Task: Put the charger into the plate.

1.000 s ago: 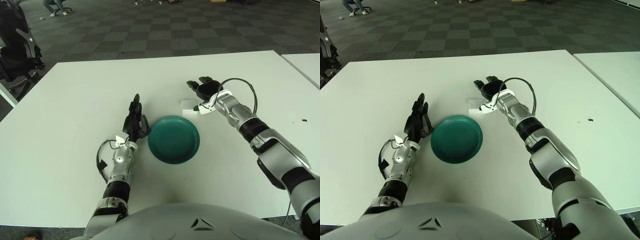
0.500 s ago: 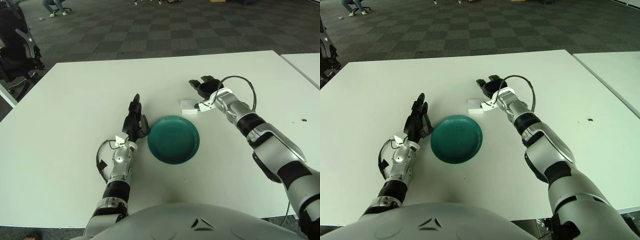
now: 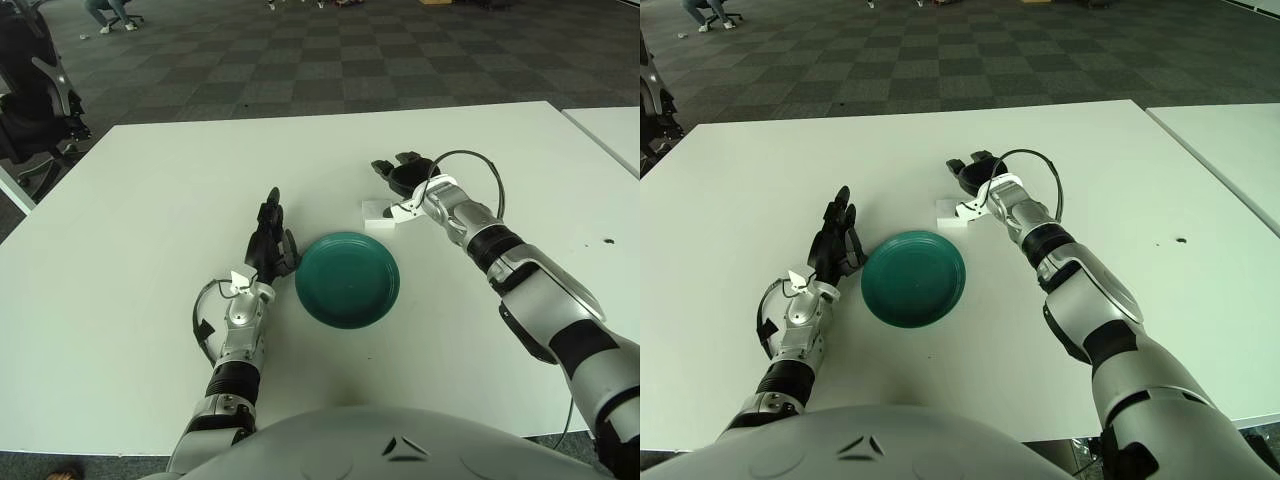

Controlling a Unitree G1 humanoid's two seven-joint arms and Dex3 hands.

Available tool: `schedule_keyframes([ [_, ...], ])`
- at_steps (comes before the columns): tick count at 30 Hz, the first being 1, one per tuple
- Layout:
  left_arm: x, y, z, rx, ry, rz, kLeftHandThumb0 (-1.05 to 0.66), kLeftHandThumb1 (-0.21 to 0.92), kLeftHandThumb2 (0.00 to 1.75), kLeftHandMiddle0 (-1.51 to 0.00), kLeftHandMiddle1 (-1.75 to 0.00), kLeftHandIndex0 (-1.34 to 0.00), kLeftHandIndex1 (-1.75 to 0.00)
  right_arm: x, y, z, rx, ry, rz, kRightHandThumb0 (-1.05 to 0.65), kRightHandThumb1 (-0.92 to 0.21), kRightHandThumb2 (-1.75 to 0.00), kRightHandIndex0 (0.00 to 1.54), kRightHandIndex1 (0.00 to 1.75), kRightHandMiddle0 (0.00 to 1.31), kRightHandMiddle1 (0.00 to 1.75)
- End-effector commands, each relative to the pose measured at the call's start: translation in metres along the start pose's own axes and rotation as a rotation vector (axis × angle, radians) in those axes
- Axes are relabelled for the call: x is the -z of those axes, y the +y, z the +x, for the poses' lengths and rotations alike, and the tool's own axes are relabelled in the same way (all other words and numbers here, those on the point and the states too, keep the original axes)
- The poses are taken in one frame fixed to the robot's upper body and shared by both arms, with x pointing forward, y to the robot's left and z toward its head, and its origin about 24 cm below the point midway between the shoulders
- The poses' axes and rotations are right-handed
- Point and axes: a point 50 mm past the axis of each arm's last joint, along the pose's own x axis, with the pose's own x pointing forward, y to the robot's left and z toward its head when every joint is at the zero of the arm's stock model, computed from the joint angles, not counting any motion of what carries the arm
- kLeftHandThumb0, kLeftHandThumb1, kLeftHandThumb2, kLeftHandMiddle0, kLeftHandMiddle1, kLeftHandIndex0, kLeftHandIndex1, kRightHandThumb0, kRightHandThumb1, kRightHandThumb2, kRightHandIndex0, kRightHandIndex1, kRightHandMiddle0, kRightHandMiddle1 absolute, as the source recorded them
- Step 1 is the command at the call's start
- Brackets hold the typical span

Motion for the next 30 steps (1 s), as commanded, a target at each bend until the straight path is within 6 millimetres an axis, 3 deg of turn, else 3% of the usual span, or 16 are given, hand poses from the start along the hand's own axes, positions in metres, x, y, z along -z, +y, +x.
schedule_keyframes([
  [1,0.050,-0.006,-0.055,-0.095,0.234,-0.089,-0.98,0.92,1.10,0.00,0.00,0.00,-0.20,-0.002,-0.010,0.000,0.018,-0.010,0.026,-0.95,-0.92,-0.58,0.10,0.00,0.00,0.06],
  [14,0.049,-0.008,-0.053,-0.093,0.241,-0.044,-0.99,0.92,1.09,0.00,0.00,0.00,-0.11,-0.009,-0.025,-0.010,0.034,-0.050,0.031,-1.00,-0.92,-0.61,0.10,0.00,0.02,0.08],
  [30,0.048,-0.009,-0.052,-0.078,0.243,-0.023,-1.01,0.92,1.09,0.00,0.00,0.00,-0.09,-0.013,-0.027,-0.017,0.021,-0.060,0.014,-1.03,-0.92,-0.65,0.09,0.00,0.00,0.15],
])
